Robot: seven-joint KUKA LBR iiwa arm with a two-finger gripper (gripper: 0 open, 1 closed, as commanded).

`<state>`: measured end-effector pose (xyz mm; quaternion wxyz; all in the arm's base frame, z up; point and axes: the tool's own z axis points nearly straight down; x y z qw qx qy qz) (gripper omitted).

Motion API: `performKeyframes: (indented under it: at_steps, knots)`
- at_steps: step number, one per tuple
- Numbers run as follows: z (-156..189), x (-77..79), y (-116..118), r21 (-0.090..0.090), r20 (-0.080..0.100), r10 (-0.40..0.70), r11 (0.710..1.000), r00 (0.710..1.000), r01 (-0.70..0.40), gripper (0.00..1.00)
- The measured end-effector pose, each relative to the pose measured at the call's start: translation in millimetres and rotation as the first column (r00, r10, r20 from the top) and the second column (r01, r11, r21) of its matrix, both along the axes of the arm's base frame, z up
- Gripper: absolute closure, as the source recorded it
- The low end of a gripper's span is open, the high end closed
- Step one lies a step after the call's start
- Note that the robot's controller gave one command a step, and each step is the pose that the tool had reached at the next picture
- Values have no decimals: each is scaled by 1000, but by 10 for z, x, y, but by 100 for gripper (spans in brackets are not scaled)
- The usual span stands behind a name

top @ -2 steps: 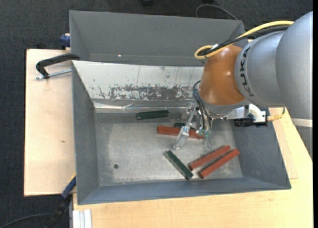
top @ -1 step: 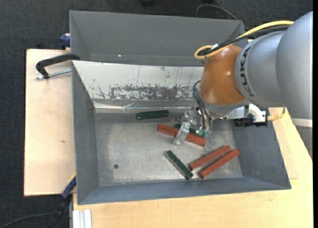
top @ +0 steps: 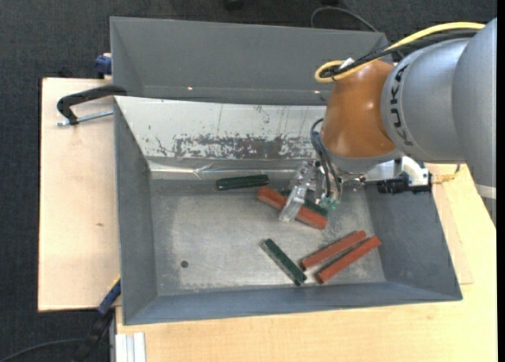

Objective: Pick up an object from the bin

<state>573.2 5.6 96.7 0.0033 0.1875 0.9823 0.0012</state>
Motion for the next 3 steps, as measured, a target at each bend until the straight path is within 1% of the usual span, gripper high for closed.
performKeyframes:
  at_steps: [1,2,3]
  knots:
    - [347,19,7,0,1,2,1000,1000,-2,100]
    - [849,42,12,0,3,4,1000,1000,-4,100]
    - [975,55,18,0,0,5,1000,1000,-5,100]
